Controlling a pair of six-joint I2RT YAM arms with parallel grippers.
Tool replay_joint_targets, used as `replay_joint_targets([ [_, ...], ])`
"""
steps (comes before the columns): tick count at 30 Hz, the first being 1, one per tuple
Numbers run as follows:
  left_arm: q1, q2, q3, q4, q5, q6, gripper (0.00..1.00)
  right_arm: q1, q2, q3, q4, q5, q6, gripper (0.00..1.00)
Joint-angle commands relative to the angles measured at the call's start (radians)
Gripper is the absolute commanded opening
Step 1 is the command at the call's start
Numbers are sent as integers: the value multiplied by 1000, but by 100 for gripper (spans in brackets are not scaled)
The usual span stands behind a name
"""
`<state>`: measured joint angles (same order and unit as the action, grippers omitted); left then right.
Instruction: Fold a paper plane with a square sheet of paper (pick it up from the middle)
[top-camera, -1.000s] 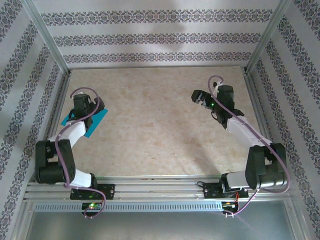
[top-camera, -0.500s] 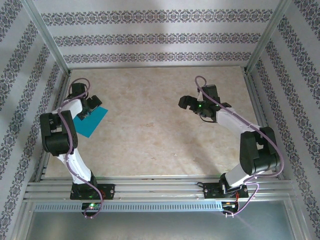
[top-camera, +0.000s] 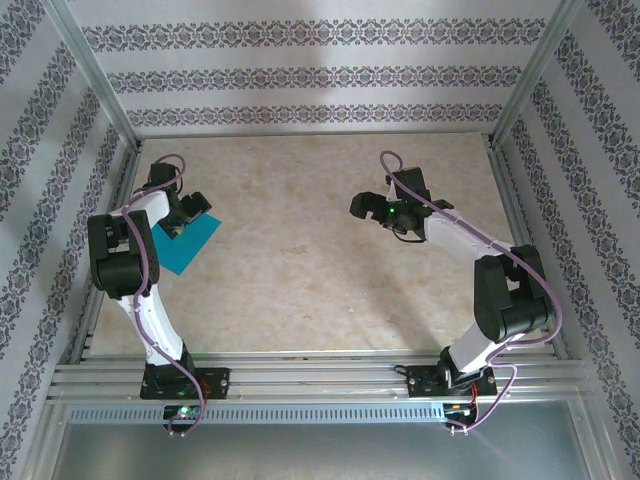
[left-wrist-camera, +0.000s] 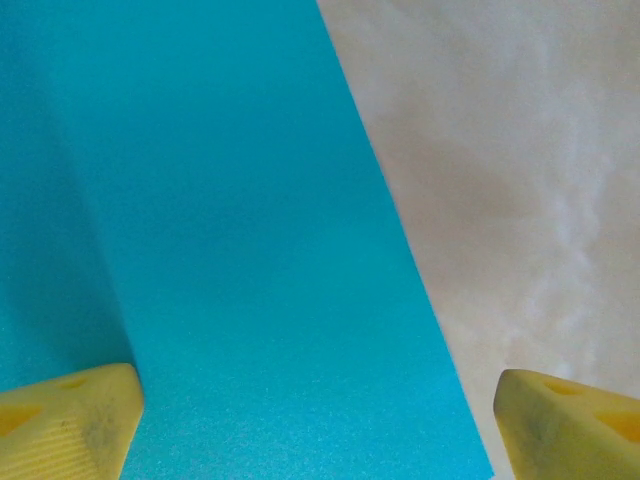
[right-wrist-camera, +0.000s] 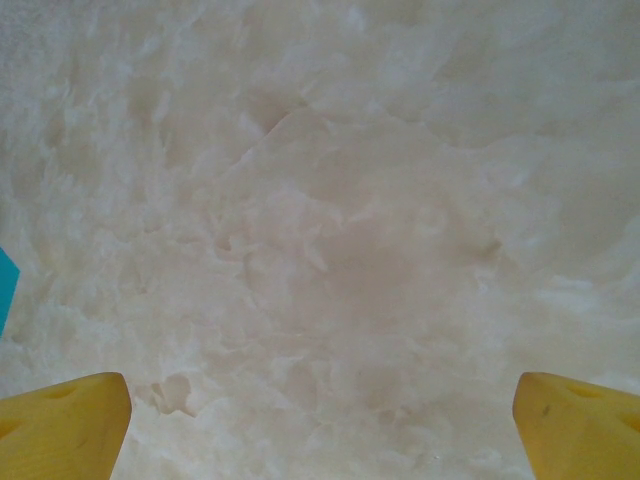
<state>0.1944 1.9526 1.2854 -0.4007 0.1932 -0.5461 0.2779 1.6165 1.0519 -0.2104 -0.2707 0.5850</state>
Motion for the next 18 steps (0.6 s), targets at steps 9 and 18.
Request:
replay_joint_targets([
  [9,-366,21,-14,-149,102,-16,89,10,14,20,-37,42,7,98],
  [18,-722,-26,-106,-47,146,-217,88,-32,-90,-91,-30,70,75,97],
])
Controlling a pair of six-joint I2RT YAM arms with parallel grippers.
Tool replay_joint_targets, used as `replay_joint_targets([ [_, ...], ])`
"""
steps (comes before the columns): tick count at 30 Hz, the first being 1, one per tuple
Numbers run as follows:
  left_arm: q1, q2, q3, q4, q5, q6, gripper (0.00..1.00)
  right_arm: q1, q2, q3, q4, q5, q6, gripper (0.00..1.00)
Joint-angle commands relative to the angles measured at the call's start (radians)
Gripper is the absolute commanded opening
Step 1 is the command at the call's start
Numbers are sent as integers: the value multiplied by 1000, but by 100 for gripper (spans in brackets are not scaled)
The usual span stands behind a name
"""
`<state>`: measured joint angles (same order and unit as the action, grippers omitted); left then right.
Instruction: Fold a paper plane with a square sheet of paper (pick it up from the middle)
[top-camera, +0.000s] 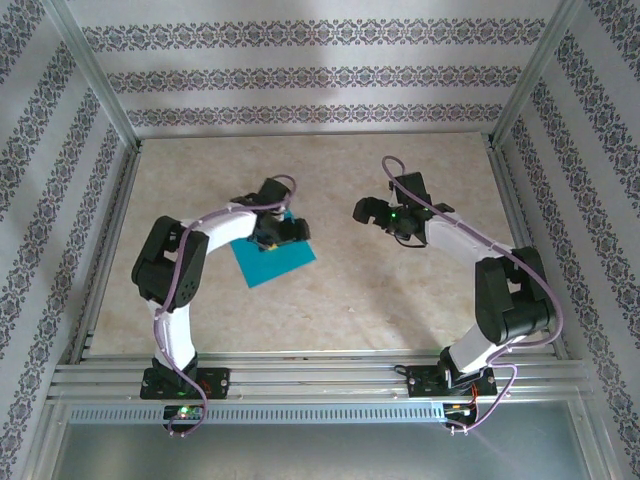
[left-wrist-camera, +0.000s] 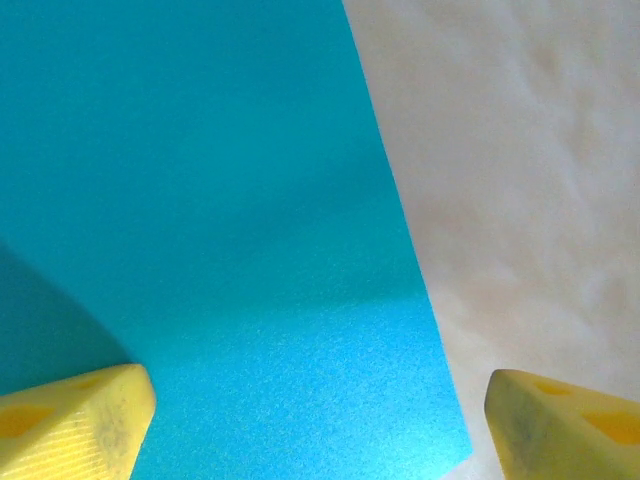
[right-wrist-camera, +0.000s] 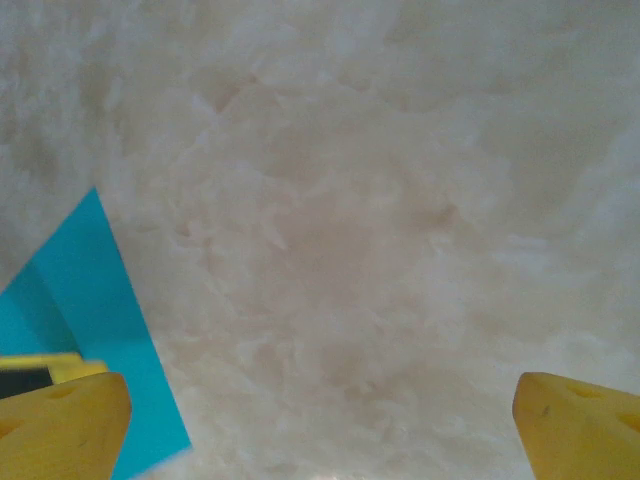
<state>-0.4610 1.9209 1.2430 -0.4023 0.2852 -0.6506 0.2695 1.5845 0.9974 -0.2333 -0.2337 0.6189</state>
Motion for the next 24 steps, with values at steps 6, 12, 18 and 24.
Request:
replay_joint_targets([
  [6,-245,-35,-134,-15,31,-242,88,-30,-186,-128,-33,58,71,94],
  [12,-262,-112,-36,-113,-13,-177,89,-19,-225,-129,-92,27,13,87],
  [18,-174,-289,-149,-93,-72,-245,92,129,-76,-25,-146,-65,-35,71],
  [24,-37,-463,-314,-91,-98,-277,93,312,124,81,-93,-103,43,55],
])
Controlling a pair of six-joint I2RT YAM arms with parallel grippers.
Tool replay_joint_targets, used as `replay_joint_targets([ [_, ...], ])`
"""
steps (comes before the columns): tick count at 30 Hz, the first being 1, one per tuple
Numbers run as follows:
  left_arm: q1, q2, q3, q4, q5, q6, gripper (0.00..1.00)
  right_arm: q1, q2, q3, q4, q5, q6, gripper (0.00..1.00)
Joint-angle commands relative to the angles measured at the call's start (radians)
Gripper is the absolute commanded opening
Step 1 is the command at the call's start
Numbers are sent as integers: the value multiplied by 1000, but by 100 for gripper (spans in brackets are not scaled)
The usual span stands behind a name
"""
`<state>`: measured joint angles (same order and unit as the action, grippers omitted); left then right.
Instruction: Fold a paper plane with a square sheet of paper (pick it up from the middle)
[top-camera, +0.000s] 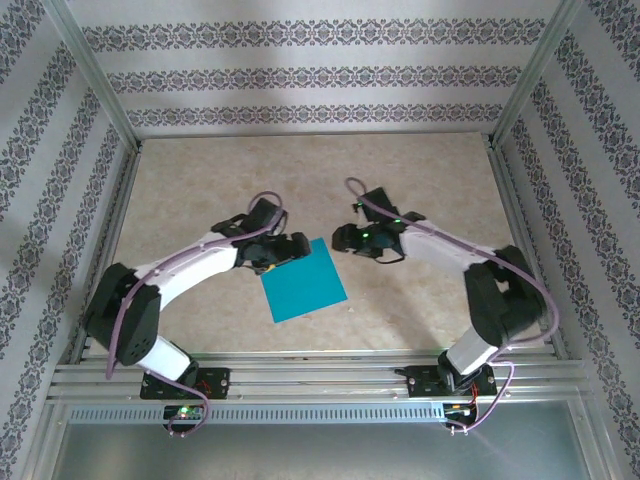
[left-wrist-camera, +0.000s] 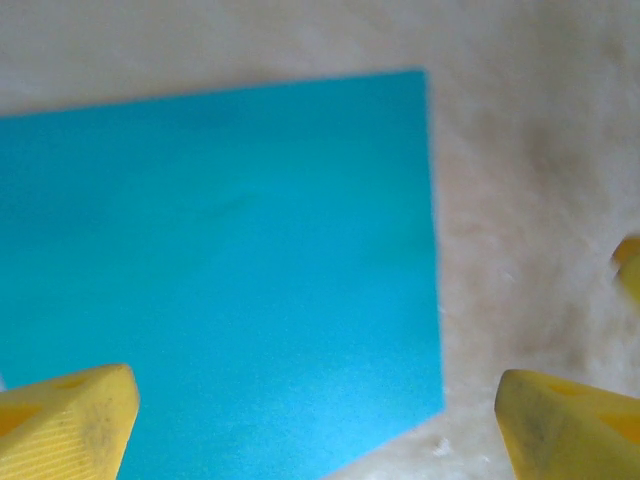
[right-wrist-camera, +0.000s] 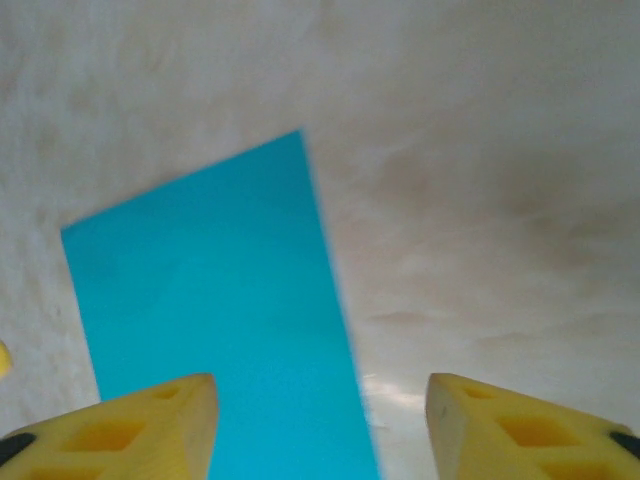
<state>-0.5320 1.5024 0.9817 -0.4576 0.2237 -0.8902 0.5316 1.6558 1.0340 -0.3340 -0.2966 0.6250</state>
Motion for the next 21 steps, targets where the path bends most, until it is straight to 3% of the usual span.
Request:
replay_joint_targets([
  [1,50,-67,-67,-43,-46,-39,94,67,85,58,20,-49,53,53],
  [10,74,-97,-113,-1,-14,-63,100,100,208,96,68,15,159,48],
  [21,-3,8,-67,24,17,-111,99,111,78,-141,62,163,492,48],
])
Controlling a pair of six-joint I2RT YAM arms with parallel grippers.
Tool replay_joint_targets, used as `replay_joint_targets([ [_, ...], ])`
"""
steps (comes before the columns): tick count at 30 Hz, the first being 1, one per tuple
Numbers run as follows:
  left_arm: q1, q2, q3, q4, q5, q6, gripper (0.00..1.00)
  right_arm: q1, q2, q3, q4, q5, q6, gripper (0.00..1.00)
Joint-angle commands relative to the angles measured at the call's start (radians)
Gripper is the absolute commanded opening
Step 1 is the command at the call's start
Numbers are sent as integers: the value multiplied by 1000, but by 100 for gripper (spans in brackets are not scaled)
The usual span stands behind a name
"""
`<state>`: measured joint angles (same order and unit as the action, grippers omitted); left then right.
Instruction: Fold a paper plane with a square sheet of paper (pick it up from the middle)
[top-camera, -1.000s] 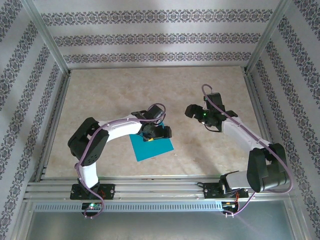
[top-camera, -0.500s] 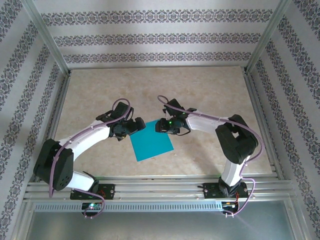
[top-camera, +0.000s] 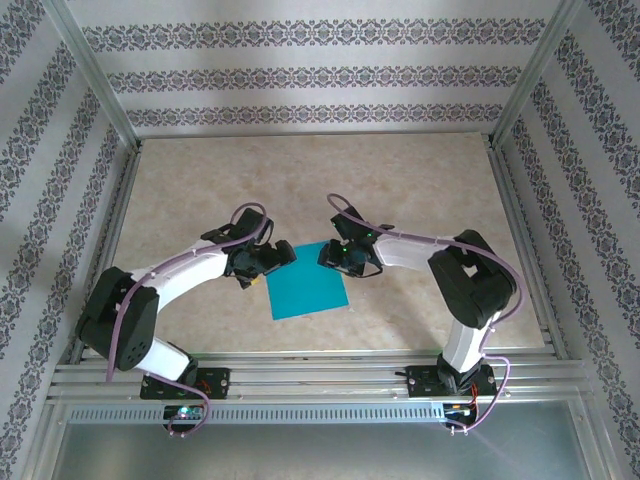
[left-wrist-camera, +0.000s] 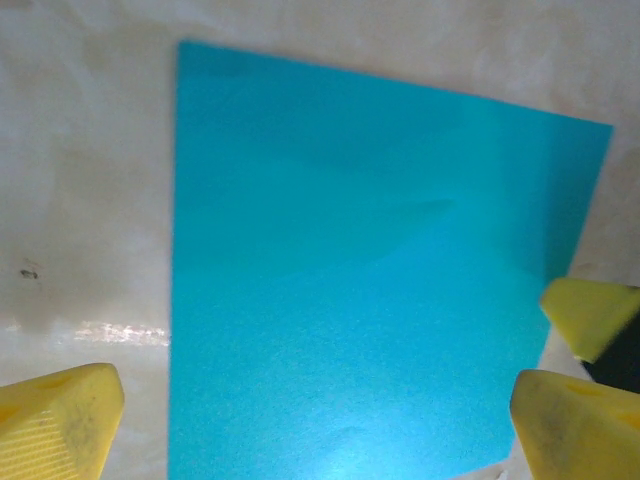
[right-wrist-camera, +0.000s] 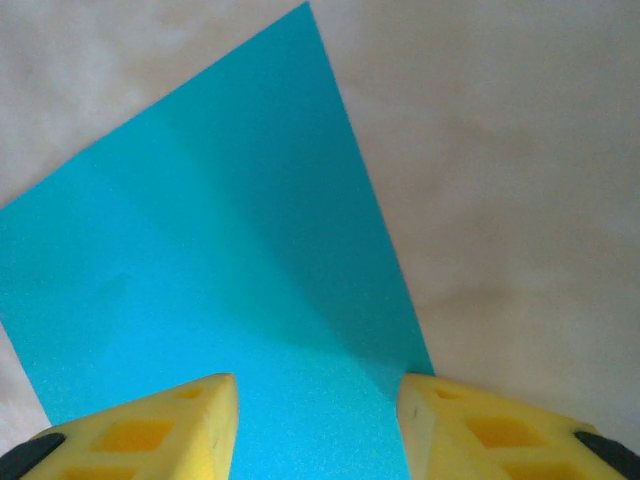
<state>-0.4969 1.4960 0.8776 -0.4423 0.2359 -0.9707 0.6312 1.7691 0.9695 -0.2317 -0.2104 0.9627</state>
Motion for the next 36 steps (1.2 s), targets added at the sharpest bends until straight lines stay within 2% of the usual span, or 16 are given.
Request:
replay_joint_targets([
  [1,-52,25,45,2,-4,-31,99,18,-53,-96,-36,88,181,49],
  [4,-88,54,74,-18,-12,-27,98,44,-102,-141,-8,91,232,49],
  [9,-140,103,125,-41,-46,-20,96,26,-157,-148,79,55,196,51],
  [11,-174,131,173,-98,-92,-16,96,0,-232,-177,127,61,192,54],
  [14,-233,187,264,-219,-190,-3,96,-42,-331,-209,104,118,133,60],
  [19,-310,336,445,-402,-284,26,99,-183,-398,-266,63,113,9,73],
  [26,-347,483,556,-445,-252,41,96,-275,-417,-281,33,102,-113,96],
  [36,-345,524,553,-442,-244,55,88,-327,-343,-284,54,41,-105,97],
])
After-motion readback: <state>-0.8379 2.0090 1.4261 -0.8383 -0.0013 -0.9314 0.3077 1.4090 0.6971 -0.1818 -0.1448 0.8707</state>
